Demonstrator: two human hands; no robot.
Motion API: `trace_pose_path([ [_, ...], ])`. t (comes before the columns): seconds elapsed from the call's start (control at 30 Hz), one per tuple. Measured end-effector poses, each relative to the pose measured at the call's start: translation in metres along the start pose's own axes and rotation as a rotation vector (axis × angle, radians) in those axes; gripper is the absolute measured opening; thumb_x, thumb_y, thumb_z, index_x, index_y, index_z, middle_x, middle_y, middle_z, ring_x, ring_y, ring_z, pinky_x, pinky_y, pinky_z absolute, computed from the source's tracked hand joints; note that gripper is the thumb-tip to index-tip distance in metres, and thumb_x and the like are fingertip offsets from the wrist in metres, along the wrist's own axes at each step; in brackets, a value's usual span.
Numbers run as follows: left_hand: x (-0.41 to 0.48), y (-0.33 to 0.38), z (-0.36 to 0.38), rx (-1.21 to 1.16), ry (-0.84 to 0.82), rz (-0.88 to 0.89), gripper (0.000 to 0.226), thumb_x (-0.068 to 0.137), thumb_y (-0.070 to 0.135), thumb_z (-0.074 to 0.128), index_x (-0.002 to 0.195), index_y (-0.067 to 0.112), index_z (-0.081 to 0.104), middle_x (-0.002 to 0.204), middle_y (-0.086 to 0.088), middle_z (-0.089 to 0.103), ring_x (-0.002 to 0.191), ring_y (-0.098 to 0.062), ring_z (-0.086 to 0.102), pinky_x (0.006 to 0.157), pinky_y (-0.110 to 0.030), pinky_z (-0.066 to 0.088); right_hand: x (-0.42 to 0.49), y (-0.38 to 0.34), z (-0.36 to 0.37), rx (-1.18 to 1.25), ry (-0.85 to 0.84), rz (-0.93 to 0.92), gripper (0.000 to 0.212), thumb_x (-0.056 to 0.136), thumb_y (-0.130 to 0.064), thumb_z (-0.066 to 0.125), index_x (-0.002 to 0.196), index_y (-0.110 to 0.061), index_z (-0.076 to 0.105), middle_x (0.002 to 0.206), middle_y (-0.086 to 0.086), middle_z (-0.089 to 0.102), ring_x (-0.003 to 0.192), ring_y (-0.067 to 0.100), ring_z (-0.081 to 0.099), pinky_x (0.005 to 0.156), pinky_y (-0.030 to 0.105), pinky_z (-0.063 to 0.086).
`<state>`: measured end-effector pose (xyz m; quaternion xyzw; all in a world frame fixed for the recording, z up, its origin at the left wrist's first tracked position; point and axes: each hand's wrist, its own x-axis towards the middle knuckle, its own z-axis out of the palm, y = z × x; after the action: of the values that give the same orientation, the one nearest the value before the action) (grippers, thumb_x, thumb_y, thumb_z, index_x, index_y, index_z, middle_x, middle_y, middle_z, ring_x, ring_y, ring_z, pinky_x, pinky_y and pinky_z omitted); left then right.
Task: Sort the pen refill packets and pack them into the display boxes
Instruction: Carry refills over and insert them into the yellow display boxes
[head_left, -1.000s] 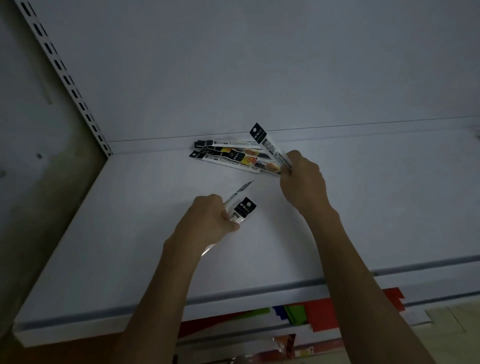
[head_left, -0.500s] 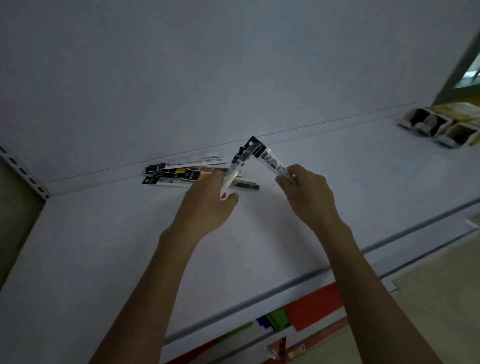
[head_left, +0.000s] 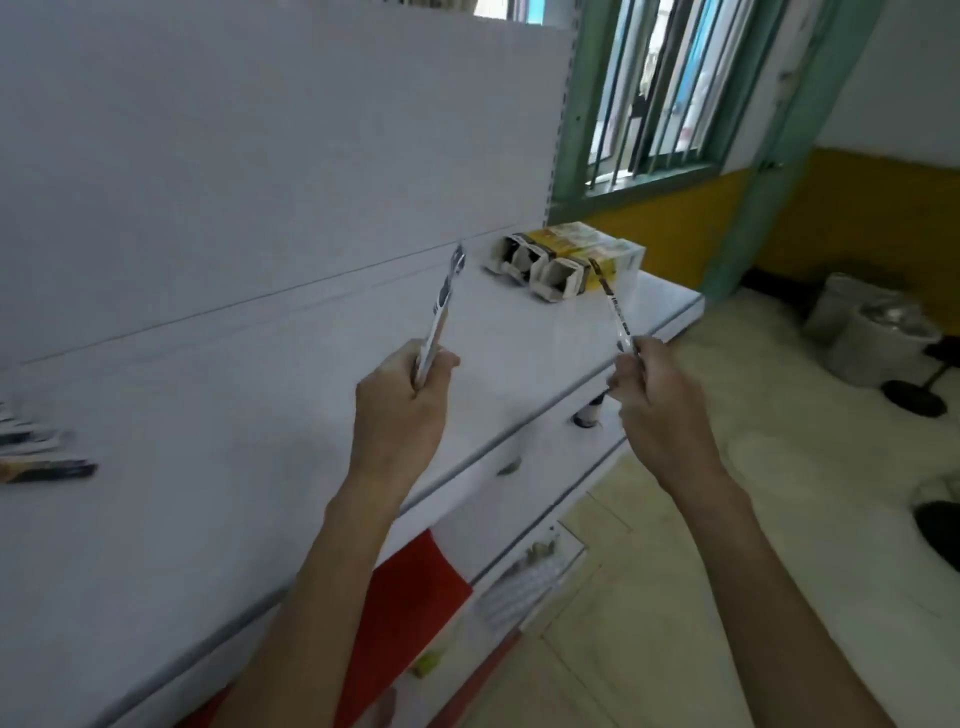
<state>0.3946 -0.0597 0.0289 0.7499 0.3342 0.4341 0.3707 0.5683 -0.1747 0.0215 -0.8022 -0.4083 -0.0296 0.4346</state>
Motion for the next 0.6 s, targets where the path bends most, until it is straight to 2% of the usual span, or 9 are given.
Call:
trace_pose_path([
  [0.07, 0.006, 0.01, 0.038, -0.085, -0.022, -0.056, 0.026, 0.096, 0.026, 0.044, 0.074, 0.025, 0.058, 0.058, 0.003, 0.046, 0.048, -0.002, 0.043, 0.049, -0.013, 0.035, 0.009, 0.027, -0.023, -0.029, 0.037, 0.015, 0.025, 0.099, -0.027, 0.033, 0.109, -0.013, 0.051, 0.09, 0.01, 0.063, 0.076, 0.025, 0.055, 0.065, 0.039, 0.044],
  [0.13, 0.014, 0.017, 0.07, -0.16, -0.044, -0.104, 0.028, 0.096, 0.027, 0.044, 0.071, 0.023, 0.056, 0.059, 0.004, 0.052, 0.049, 0.0, 0.047, 0.054, -0.016, 0.04, 0.021, 0.051, -0.038, -0.041, 0.058, 0.029, 0.024, 0.099, -0.028, 0.035, 0.109, -0.013, 0.052, 0.087, 0.006, 0.062, 0.072, 0.021, 0.052, 0.06, 0.034, 0.039],
  [0.23, 0.034, 0.026, 0.112, -0.145, -0.077, -0.11, 0.028, 0.095, 0.024, 0.047, 0.068, 0.022, 0.057, 0.056, 0.004, 0.05, 0.046, -0.002, 0.045, 0.053, -0.021, 0.038, 0.044, 0.085, -0.048, -0.057, 0.092, 0.021, 0.026, 0.096, -0.03, 0.043, 0.113, -0.013, 0.054, 0.078, -0.001, 0.057, 0.066, 0.013, 0.048, 0.056, 0.03, 0.033],
  [0.3, 0.051, 0.028, 0.136, -0.091, -0.084, -0.109, 0.026, 0.091, 0.021, 0.051, 0.068, 0.022, 0.06, 0.051, 0.005, 0.046, 0.043, -0.003, 0.042, 0.046, -0.016, 0.033, 0.064, 0.105, -0.047, -0.066, 0.102, 0.008, 0.029, 0.094, -0.03, 0.047, 0.116, -0.013, 0.055, 0.086, -0.001, 0.059, 0.073, 0.013, 0.05, 0.063, 0.026, 0.034],
  [0.4, 0.087, 0.029, 0.17, -0.046, -0.068, -0.142, 0.018, 0.086, 0.021, 0.059, 0.071, 0.011, 0.064, 0.05, 0.004, 0.046, 0.042, -0.007, 0.041, 0.04, -0.014, 0.031, 0.107, 0.133, -0.04, -0.088, 0.095, -0.034, 0.03, 0.093, -0.027, 0.051, 0.118, -0.013, 0.058, 0.102, 0.007, 0.061, 0.083, 0.015, 0.052, 0.07, 0.025, 0.036],
  [0.5, 0.127, 0.029, 0.197, -0.027, -0.017, -0.161, 0.018, 0.082, 0.024, 0.065, 0.065, 0.023, 0.06, 0.055, 0.004, 0.053, 0.048, -0.008, 0.046, 0.041, -0.009, 0.033, 0.168, 0.154, -0.03, -0.083, 0.041, -0.11, 0.029, 0.093, -0.025, 0.051, 0.117, -0.011, 0.059, 0.105, 0.009, 0.062, 0.086, 0.016, 0.052, 0.071, 0.026, 0.036],
  [0.6, 0.17, 0.035, 0.215, -0.012, 0.069, -0.217, 0.024, 0.079, 0.031, 0.067, 0.059, 0.026, 0.055, 0.052, 0.008, 0.051, 0.045, -0.002, 0.049, 0.039, -0.009, 0.031, 0.231, 0.159, -0.02, -0.071, -0.072, -0.21, 0.03, 0.094, -0.023, 0.049, 0.118, -0.008, 0.058, 0.108, 0.01, 0.061, 0.09, 0.016, 0.052, 0.07, 0.025, 0.036],
])
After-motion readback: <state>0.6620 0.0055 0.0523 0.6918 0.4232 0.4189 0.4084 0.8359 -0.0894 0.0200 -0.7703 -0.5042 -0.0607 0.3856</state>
